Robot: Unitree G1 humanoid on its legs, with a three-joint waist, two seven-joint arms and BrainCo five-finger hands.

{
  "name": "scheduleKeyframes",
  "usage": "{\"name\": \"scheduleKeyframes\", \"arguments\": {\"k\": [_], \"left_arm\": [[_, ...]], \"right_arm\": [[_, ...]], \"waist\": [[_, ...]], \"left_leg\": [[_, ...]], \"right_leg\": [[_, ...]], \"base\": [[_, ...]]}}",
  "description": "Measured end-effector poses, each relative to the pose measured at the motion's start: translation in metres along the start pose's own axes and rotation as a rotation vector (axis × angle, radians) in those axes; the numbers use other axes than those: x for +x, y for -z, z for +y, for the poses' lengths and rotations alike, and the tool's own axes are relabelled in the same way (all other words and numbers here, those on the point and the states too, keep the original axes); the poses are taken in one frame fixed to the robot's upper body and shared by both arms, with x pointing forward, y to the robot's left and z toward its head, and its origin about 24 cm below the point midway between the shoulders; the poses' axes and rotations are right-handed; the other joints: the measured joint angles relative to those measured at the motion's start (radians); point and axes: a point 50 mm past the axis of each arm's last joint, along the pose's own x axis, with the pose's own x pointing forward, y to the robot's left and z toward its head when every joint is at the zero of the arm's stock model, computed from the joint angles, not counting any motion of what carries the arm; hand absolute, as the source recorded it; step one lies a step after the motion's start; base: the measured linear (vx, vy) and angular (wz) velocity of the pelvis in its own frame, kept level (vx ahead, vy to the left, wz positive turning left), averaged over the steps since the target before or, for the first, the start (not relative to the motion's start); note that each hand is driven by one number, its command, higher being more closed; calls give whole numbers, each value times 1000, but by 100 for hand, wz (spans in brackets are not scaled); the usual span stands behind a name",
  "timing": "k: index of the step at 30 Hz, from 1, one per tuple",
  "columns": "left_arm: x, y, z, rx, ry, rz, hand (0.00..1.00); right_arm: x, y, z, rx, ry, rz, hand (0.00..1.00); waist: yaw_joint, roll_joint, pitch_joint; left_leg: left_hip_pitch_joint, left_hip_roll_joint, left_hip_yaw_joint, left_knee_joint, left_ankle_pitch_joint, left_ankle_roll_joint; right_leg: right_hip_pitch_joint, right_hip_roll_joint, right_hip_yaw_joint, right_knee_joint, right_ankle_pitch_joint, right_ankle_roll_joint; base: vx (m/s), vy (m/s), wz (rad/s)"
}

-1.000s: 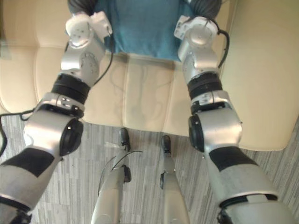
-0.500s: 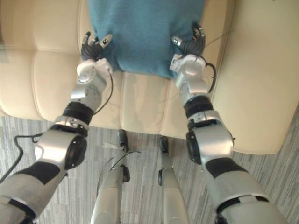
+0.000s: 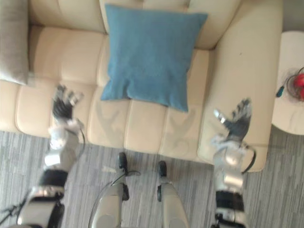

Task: Pick up cushions and gather them together orderly.

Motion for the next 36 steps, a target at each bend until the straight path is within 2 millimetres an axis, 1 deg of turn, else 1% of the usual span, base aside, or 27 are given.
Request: {"name": "scheduleKeyframes", "arguments": {"k": [1,2,3,4,5,6,7,8,9,10,11,12,13,15,16,18,21,23,25,28,29,31,32,33,34,35,36], "left_arm": [[-8,13,1,2,3,44,0],[-26,44,3,15,8,157,0],[-41,70,5,44,17,266,0],[-48,81,7,60,20,314,0],[-68,106,14,89,13,430,0],[-75,114,17,104,13,469,0],[-94,133,27,135,0,569,0],[-108,145,35,151,-17,640,0],[-113,150,38,160,-24,668,0],[-131,164,48,190,-48,766,0],[-144,172,53,212,-61,821,0],[-152,177,56,238,-63,860,0],[-158,180,60,261,-68,892,0],[-167,185,66,306,-71,940,0],[-167,185,66,307,-71,942,0],[-176,189,72,348,-71,987,0],[-182,192,76,373,-56,1027,0],[-181,192,76,381,-46,1026,0],[-180,192,74,389,-38,1023,0],[-176,191,74,404,-28,1016,0],[-172,190,73,409,-23,1008,0],[-164,188,66,401,-10,985,0],[-159,187,62,382,-15,966,0],[-156,186,61,381,-15,955,0],[-148,183,57,377,-6,925,0],[-144,180,58,375,-13,904,0],[-144,179,60,370,-23,899,0]], "right_arm": [[-7,11,-2,-4,-2,42,0],[-21,38,-7,-9,4,156,0],[-35,65,-12,-12,15,273,0],[-43,77,-14,-13,22,328,0],[-64,102,-21,-13,38,458,0],[-73,111,-23,-12,43,502,0],[-93,130,-28,-9,58,612,0],[-108,144,-33,-5,79,694,0],[-115,149,-35,-2,90,726,0],[-133,162,-42,5,127,819,0],[-144,168,-48,23,156,871,0],[-149,172,-52,23,171,900,0],[-152,174,-53,20,176,920,0],[-158,177,-54,19,174,955,0],[-159,178,-54,19,173,958,0],[-166,182,-56,21,182,1004,0],[-169,186,-56,11,187,1040,0],[-170,187,-55,-6,174,1047,0],[-165,187,-52,-1,164,1042,0],[-158,187,-42,13,144,1031,0],[-153,186,-35,25,130,1021,0],[-151,185,-30,25,109,1010,0],[-147,185,-23,29,89,1003,0],[-147,185,-22,30,89,1005,0],[-153,187,-24,29,96,1020,0],[-157,188,-27,26,103,1032,0],[-157,188,-27,25,103,1033,0]], "waist": [[0,-2,-11],[2,-2,-35],[2,-2,-41],[2,-1,-43],[5,3,-70],[7,4,-84],[10,4,-126],[13,7,-148],[14,7,-155],[16,16,-183],[16,24,-204],[17,31,-209],[18,37,-218],[18,37,-232],[18,37,-232],[18,26,-258],[18,13,-260],[18,7,-262],[18,4,-260],[21,-8,-237],[22,-8,-228],[26,7,-218],[35,26,-212],[33,26,-211],[27,21,-207],[24,-2,-213],[25,-2,-213]], "left_leg": [[9,1,0,0,-17,-3],[21,5,-1,0,-39,-7],[44,6,-3,0,-39,-6],[58,5,-5,0,-39,-7],[83,6,-8,0,-52,-9],[89,6,-8,0,-56,-11],[98,2,-7,0,-65,-12],[111,-1,-8,0,-76,-13],[117,-2,-8,-1,-78,-14],[133,-12,-9,-1,-80,-13],[140,-19,-10,-2,-80,-13],[156,-26,-9,-4,-82,-11],[164,-28,-10,-6,-83,-9],[183,-36,-10,-7,-86,-4],[185,-37,-10,-7,-86,-4],[197,-50,-10,-7,-91,5],[219,-64,-3,-8,-97,12],[231,-71,4,-7,-101,15],[233,-73,23,-7,-105,18],[254,-71,71,-5,-117,18],[260,-61,87,-1,-121,20],[252,-35,101,10,-128,40],[217,4,102,39,-128,56],[207,7,96,48,-128,57],[187,0,64,85,-125,54],[162,-11,42,131,-126,57],[148,-13,37,147,-126,57]], "right_leg": [[10,1,-1,-3,-15,-7],[26,5,-5,-7,-33,-17],[54,5,-17,-10,-33,-17],[69,4,-21,-10,-33,-17],[98,4,-28,-16,-36,-15],[105,3,-29,-17,-38,-15],[115,0,-31,-24,-46,-10],[130,-3,-32,-33,-49,-5],[134,-6,-33,-35,-49,-5],[158,-14,-36,-41,-51,-7],[171,-23,-37,-53,-48,-2],[194,-30,-39,-70,-45,3],[209,-33,-38,-78,-44,5],[239,-45,-38,-104,-35,18],[241,-45,-38,-105,-35,19],[267,-56,-33,-132,-29,27],[288,-69,-22,-142,-12,39],[298,-75,-11,-149,-3,47],[295,-77,9,-156,10,46],[296,-77,45,-155,31,58],[291,-71,49,-147,47,75],[268,-44,48,-131,104,105],[220,-31,33,6,55,73],[197,-33,21,99,17,60],[171,-62,1,323,-63,76],[197,-96,5,446,-99,109],[209,-106,6,468,-106,119]], "base": [[-26,-17,5],[-54,1,8],[-69,1,10],[-92,1,13],[-82,7,10],[-93,19,11],[-72,30,9],[-79,35,8],[-86,52,12],[-77,50,11],[-64,83,11],[-38,65,7],[-31,58,5],[0,42,2],[25,44,-1],[49,31,4],[72,28,-5],[84,21,-15],[71,16,-30],[47,6,-47],[14,-6,-40],[-30,0,-33],[-57,-17,-7],[-29,-64,32],[14,-122,71],[23,-110,76],[-32,-124,66]]}}
